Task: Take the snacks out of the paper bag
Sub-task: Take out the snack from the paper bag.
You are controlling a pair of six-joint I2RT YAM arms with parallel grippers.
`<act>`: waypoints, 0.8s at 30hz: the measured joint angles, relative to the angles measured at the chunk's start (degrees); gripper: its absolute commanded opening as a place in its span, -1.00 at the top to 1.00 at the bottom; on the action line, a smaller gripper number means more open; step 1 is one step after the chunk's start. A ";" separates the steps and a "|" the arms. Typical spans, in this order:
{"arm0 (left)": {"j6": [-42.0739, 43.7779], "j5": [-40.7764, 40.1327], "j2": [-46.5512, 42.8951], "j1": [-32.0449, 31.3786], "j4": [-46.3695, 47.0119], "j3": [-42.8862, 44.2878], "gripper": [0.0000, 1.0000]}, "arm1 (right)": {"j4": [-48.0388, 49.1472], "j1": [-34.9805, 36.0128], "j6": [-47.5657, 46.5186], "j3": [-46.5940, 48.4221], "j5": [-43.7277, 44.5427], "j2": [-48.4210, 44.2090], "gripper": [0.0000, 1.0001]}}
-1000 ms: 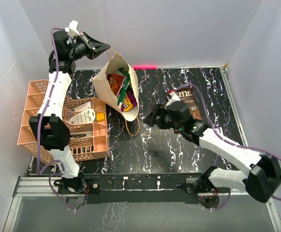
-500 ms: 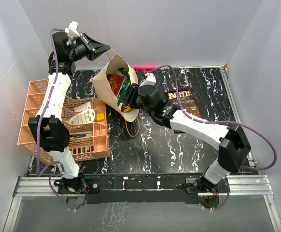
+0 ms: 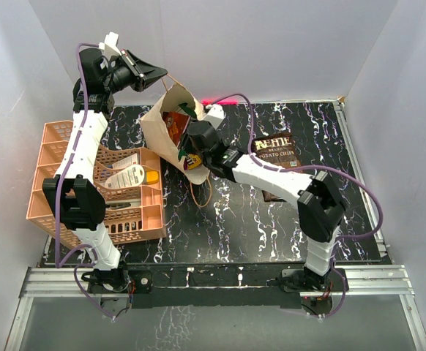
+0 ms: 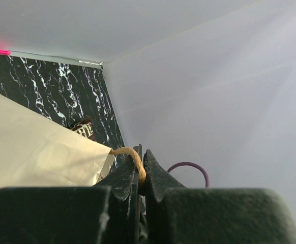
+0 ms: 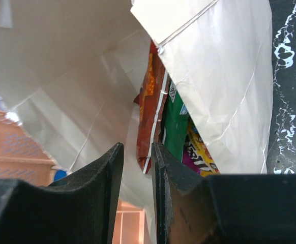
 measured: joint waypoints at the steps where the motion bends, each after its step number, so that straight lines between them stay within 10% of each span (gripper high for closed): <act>1: 0.00 0.11 0.00 0.00 -0.02 0.00 1.00 | -0.22 0.00 0.00 0.66 0.42 0.92 0.38; 24: 0.00 1.33 -0.09 -0.02 -0.04 0.00 1.00 | -5.20 -1.92 3.13 11.67 0.68 13.62 0.42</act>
